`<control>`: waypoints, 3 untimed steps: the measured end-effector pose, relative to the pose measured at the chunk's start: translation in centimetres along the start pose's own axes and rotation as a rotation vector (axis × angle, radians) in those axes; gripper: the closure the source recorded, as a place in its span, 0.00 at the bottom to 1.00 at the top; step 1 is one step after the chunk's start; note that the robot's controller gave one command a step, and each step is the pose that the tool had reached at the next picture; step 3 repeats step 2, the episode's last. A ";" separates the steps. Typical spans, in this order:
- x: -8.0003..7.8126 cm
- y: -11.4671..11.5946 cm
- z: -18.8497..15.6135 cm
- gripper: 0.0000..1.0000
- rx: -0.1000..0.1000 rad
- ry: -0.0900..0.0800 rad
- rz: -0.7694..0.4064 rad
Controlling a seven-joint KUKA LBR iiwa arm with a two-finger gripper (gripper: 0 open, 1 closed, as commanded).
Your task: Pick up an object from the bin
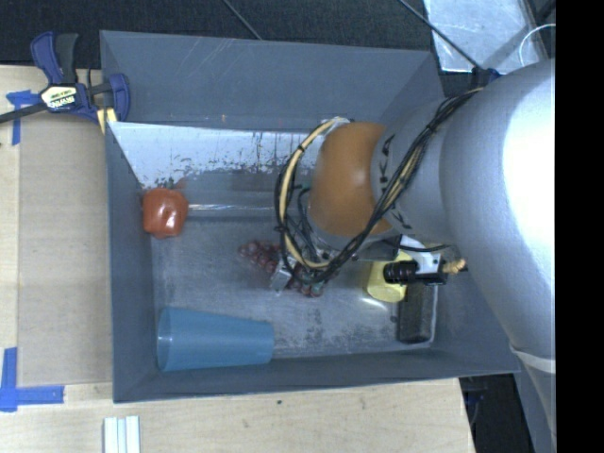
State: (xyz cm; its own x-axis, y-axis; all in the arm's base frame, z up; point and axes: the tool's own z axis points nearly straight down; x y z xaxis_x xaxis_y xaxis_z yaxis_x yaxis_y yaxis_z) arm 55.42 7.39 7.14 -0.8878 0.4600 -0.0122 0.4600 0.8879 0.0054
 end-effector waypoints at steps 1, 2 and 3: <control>0.1 -0.1 -3.0 1.00 0.004 0.006 -0.001; 0.1 -0.2 -5.9 1.00 0.004 0.006 -0.003; 0.1 -0.2 -5.9 1.00 0.004 0.006 -0.003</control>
Offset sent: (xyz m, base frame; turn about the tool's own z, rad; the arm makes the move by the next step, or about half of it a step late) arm -0.0028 -0.0006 0.0779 -0.0011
